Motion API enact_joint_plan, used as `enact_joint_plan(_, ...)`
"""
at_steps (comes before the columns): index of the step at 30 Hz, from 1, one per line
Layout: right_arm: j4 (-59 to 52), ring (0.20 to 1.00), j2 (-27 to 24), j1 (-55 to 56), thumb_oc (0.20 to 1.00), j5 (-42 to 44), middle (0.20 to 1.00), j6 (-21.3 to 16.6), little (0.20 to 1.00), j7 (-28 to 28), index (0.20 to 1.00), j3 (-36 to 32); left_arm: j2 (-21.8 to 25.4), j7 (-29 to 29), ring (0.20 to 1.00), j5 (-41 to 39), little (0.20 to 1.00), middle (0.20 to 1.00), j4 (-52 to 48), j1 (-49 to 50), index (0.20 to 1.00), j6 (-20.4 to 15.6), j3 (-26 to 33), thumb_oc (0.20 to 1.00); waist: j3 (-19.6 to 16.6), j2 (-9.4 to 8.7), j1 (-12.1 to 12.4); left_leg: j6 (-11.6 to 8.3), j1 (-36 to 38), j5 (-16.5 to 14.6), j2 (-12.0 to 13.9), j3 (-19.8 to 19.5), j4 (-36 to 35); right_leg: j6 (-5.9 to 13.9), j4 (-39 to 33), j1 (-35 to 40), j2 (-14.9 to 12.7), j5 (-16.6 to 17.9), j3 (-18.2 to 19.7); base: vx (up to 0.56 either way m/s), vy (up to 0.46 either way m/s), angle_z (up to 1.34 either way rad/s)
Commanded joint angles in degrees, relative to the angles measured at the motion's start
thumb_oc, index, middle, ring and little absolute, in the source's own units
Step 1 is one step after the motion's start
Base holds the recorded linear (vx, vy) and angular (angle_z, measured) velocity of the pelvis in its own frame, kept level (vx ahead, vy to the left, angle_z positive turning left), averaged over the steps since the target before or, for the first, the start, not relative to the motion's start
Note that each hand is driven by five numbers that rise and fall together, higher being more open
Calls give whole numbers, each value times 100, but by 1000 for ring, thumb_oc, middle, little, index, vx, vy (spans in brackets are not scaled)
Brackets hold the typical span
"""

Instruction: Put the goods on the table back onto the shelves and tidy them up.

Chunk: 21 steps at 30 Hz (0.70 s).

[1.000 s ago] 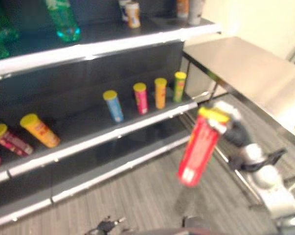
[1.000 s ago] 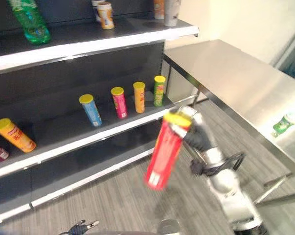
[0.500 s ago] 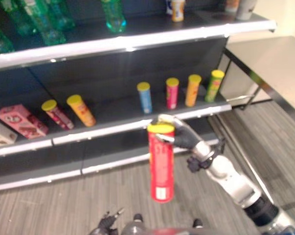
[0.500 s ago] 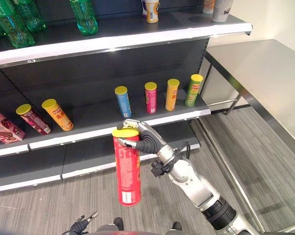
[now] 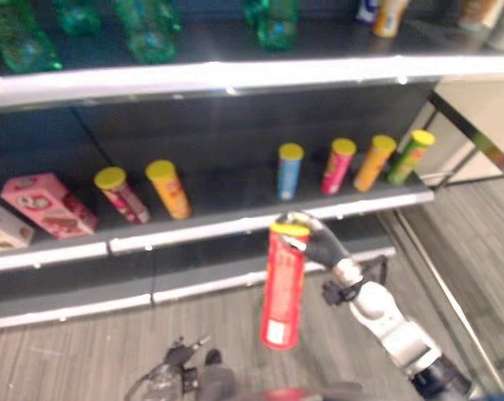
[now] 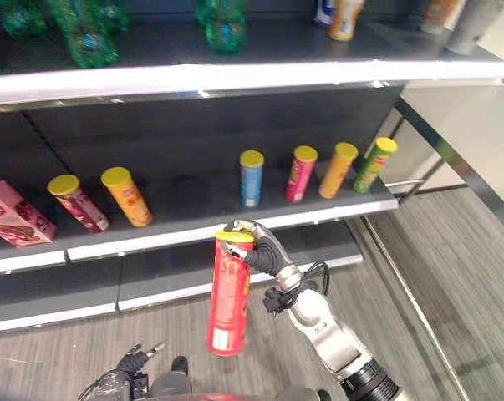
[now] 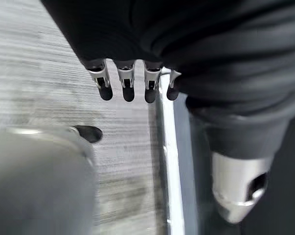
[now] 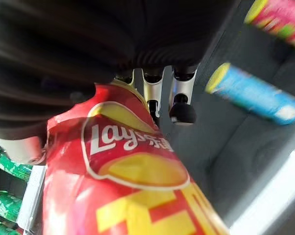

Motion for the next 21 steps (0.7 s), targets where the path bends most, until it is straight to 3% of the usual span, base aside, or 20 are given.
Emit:
enact_joint_plan(1,-457,200,-218,-497,200,-253,200,-232,200,-213,200,-247,-295,-78,1000,260,1000,1000,145,78,1000,55,-45,1000,-99,459,-89,166,644,107,26,415,-952,246,854,-144,294,-827,-562,134,338,-18)
enact_joint_plan(3,-470,200,-270,-401,200,-196,200,-231,200,-235,200,-316,-334,-143,1000,280,1000,1000,196,154,1000,58,-21,1000,-23,497,-176,206,757,31,-36,443,-952,110,852,-409,906,-1390,-498,119,256,-19)
enact_joint_plan(5,-508,200,-304,-346,200,-126,200,-255,200,-252,200,-381,-345,-194,1000,327,1000,1000,275,213,1000,60,33,1000,47,496,-167,211,837,-28,-114,484,-952,83,511,-478,1324,-1712,-590,76,115,-24)
enact_joint_plan(6,-509,200,-305,-348,200,-126,200,-254,200,-251,200,-383,-345,-194,1000,328,1000,1000,276,210,1000,59,33,1000,40,504,-168,209,821,-15,-103,483,-952,74,479,-477,1338,-1685,-599,72,73,-3)
enact_joint_plan(7,-506,200,-330,-319,200,-105,200,-300,200,-262,200,-360,-381,-213,1000,345,1000,1000,402,241,1000,50,79,1000,76,452,-179,226,925,-100,-189,501,-952,53,3,-588,1751,-1748,-687,84,70,1)
enact_joint_plan(10,-364,200,-333,-265,200,-45,200,-396,200,-325,200,-307,-446,-206,1000,435,1000,1000,514,179,1000,35,76,1000,138,352,-274,288,1050,-204,-365,459,-952,126,-235,-797,2260,-1673,-379,105,62,-4)
enact_joint_plan(13,-327,200,-346,-139,200,-23,200,-449,200,-308,200,-264,-488,-184,1000,698,1000,1000,509,122,1000,-13,-30,1000,35,250,-286,333,1143,-341,-539,387,-952,9,-788,-306,2384,-1721,-183,137,-7,7)
enact_joint_plan(17,-204,200,-505,-208,200,-65,200,-535,200,-256,200,-138,-486,-158,1000,521,1000,1000,131,226,1000,-102,-65,1000,-71,237,-220,277,1067,-486,-534,418,-520,4,-1230,9,2404,-1661,-239,113,-38,2)
enact_joint_plan(18,-153,200,-611,-229,200,-160,200,-547,200,-311,200,-142,-484,-122,1000,301,1000,1000,-47,230,1000,-139,-64,1000,-2,169,-176,164,742,-650,-536,391,220,-38,-1365,160,2347,-1645,-270,61,-48,15)
enact_joint_plan(21,-26,200,-638,-183,200,-411,200,-517,200,-438,200,-99,-593,-26,1000,-150,1000,1000,89,228,1000,-139,114,1000,113,108,-77,-48,290,-532,-478,229,968,-103,-1578,397,2296,-1673,-273,59,-20,25)
